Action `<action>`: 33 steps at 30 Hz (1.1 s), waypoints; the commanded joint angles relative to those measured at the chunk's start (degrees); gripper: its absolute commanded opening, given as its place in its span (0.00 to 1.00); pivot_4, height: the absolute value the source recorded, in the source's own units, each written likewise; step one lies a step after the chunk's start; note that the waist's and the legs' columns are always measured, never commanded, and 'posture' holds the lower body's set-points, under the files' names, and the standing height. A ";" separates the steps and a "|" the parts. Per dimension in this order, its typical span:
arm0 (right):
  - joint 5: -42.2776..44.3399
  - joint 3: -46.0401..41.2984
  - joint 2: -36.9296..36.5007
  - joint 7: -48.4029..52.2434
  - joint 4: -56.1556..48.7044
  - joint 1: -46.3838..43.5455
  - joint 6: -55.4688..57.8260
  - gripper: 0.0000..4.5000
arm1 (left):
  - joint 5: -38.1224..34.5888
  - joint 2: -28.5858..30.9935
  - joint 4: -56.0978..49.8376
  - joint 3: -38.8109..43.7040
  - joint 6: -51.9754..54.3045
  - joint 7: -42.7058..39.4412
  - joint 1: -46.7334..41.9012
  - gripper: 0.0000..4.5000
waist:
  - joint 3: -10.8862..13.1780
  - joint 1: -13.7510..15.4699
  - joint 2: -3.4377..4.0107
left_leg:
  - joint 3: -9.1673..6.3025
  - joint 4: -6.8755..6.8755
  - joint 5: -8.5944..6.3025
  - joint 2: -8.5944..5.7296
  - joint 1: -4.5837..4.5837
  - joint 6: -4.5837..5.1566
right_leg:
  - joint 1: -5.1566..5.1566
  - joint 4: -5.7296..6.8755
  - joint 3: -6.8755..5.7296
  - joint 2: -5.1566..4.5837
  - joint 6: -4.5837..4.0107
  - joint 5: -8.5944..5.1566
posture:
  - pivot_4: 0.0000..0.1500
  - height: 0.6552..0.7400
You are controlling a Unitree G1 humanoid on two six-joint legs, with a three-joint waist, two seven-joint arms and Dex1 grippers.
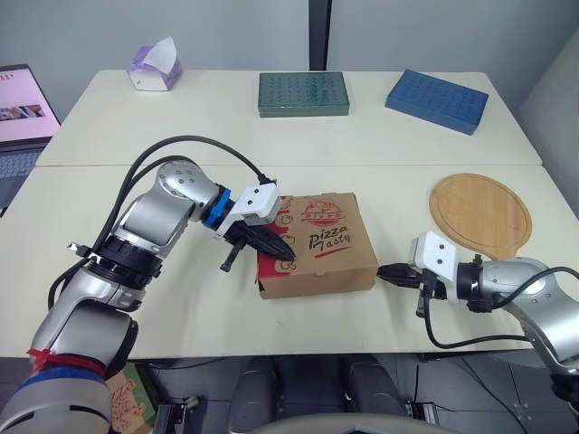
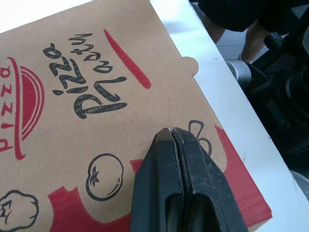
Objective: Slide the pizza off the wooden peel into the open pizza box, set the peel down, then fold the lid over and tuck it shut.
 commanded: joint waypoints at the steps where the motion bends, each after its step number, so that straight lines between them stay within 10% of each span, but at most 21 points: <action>1: -1.32 -2.15 -0.97 -0.16 1.03 -0.21 -3.05 0.01 | 1.33 0.27 -0.54 0.29 0.15 -0.25 0.53 0.00 | 0.00 -0.06 0.00 | 0.01 0.00 0.00 0.00 0.00 0.00 | 0.00 0.00 0.00 0.00 0.00 0.00 | 1.00 0.86; 30: 3.78 -4.56 2.42 -0.42 -2.32 -3.29 2.32 0.01 | 1.39 0.29 -0.64 0.79 0.34 -0.25 0.53 0.00 | 0.00 -0.08 0.00 | 0.00 -0.01 0.00 0.00 0.00 0.00 | -0.01 0.02 0.00 0.00 0.00 0.00 | 1.00 0.86; 33: 6.25 -8.50 0.67 -0.32 -4.30 -2.88 3.98 0.13 | 1.11 0.35 -0.49 0.89 0.48 -0.25 0.30 0.00 | 0.00 -0.07 0.00 | 0.00 -0.01 0.00 0.00 0.00 0.00 | -0.01 0.02 0.00 0.00 0.00 0.00 | 1.00 0.86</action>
